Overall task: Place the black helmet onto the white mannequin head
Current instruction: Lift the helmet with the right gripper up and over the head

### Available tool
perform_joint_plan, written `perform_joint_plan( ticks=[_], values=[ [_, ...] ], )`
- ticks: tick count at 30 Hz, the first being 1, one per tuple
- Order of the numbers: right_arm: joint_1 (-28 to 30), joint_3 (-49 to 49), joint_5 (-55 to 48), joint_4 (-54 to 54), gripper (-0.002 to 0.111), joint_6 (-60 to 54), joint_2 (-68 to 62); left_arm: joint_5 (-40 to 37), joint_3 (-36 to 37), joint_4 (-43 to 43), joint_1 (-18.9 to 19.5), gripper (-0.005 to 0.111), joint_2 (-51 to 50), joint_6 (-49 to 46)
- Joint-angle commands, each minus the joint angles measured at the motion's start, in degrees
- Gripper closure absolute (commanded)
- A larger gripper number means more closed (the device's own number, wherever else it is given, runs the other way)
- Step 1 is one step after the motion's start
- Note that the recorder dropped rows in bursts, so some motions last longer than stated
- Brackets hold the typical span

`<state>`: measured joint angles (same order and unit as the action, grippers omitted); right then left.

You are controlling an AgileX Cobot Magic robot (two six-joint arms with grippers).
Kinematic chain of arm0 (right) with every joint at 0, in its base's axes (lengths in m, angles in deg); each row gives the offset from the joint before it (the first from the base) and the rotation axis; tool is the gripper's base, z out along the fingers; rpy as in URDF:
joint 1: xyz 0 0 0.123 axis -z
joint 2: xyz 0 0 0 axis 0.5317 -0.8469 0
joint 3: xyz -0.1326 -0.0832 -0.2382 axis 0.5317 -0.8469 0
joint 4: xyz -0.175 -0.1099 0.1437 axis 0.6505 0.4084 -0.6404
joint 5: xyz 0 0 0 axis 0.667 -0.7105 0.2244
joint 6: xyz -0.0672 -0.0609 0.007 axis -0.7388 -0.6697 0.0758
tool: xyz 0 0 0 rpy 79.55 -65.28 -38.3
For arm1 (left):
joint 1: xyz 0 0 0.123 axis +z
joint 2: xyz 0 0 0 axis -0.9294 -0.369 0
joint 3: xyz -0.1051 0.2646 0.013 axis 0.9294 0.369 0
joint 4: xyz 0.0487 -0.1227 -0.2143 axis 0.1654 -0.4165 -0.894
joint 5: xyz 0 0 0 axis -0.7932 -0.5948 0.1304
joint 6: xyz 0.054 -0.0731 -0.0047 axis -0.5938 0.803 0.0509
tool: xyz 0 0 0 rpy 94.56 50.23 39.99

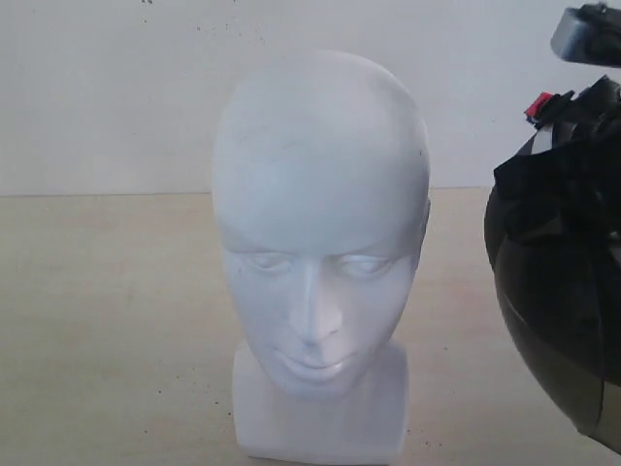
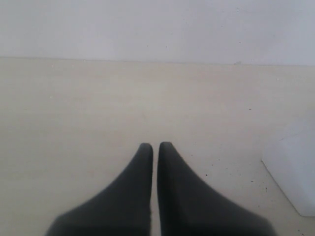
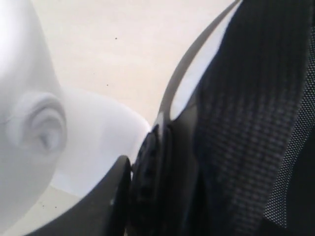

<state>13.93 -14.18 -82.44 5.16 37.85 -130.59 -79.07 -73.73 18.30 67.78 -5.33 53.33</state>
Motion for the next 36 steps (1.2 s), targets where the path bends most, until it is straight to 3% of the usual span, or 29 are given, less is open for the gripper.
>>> perform_joint_plan(
  ticks=[1,11,15,27,36],
  values=[
    [0.40,0.77,0.68,0.17,0.109,-1.70,6.27,0.04,0.18,-0.28,0.02,0.102,0.15,-0.17],
    [0.40,0.77,-6.27,5.06,0.109,-4.21,16.83,0.04,0.18,-0.28,0.02,0.102,0.15,-0.17],
    [-2.17,0.77,-4.51,15.08,0.109,8.62,17.55,0.04,0.18,-0.28,0.02,0.102,0.15,-0.17],
    [-27.14,0.77,4.78,54.29,0.109,65.72,17.55,0.04,0.18,-0.28,0.02,0.102,0.15,-0.17],
    [-29.81,0.77,14.75,79.38,0.109,93.55,17.55,0.04,0.18,-0.28,0.02,0.102,0.15,-0.17]
  ],
)
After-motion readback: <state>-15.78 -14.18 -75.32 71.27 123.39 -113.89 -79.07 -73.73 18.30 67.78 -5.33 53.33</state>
